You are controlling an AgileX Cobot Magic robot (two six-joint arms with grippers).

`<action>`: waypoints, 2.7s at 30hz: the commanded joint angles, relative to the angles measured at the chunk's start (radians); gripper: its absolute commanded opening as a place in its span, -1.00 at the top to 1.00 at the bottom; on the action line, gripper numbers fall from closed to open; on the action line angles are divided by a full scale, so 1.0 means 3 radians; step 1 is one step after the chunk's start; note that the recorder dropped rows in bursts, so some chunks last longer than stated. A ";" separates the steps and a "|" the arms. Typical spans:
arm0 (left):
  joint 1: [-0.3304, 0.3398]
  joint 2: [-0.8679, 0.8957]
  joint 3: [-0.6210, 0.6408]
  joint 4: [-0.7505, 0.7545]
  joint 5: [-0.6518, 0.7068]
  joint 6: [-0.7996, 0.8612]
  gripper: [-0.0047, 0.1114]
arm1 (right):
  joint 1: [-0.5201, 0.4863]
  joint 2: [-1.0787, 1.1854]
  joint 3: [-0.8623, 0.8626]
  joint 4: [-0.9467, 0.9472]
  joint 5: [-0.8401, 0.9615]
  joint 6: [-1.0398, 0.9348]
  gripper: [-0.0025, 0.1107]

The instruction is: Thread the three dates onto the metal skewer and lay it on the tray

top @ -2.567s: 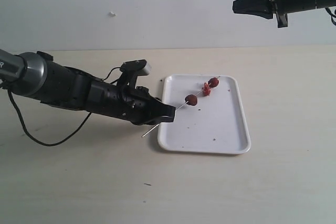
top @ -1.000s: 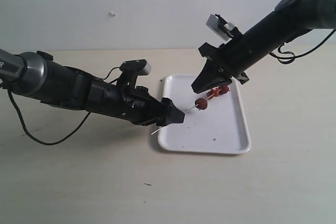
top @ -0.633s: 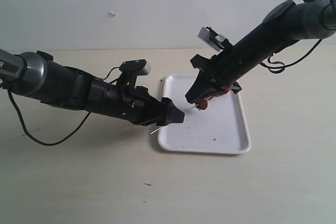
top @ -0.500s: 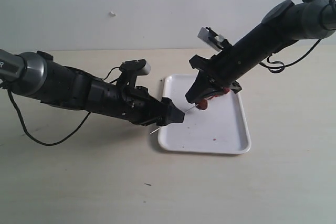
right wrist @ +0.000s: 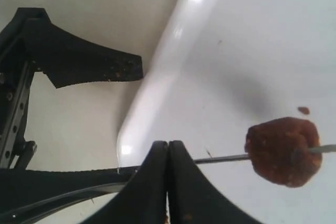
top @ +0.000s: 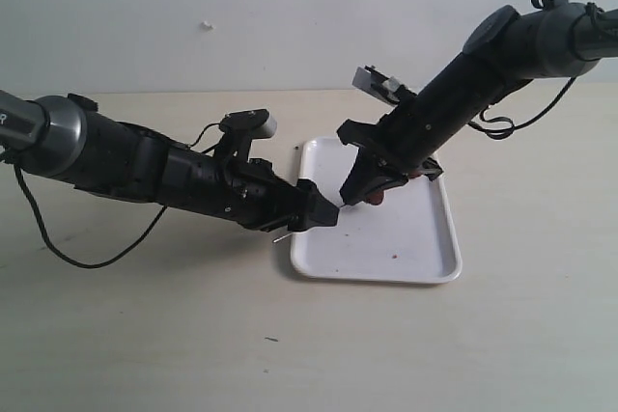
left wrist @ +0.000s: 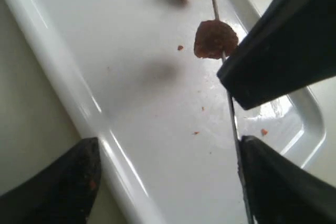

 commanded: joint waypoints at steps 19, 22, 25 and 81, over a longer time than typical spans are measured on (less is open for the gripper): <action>-0.0020 0.0018 -0.0016 -0.0034 0.0037 -0.0025 -0.31 | 0.0009 0.0059 0.0012 -0.0149 -0.0063 0.0087 0.96; -0.0020 0.0018 -0.0016 -0.0034 0.0045 -0.0025 -0.31 | 0.0009 0.0065 0.0012 -0.0149 -0.0063 0.0094 0.96; -0.0020 0.0018 -0.0016 -0.0034 0.0053 -0.0025 -0.31 | 0.0009 0.0065 0.0012 -0.0114 -0.0063 0.0092 0.96; 0.0687 -0.4967 0.3208 -0.0034 -0.0241 0.0885 0.92 | 0.0008 -0.6663 0.4727 0.1075 -0.3129 -0.1493 0.96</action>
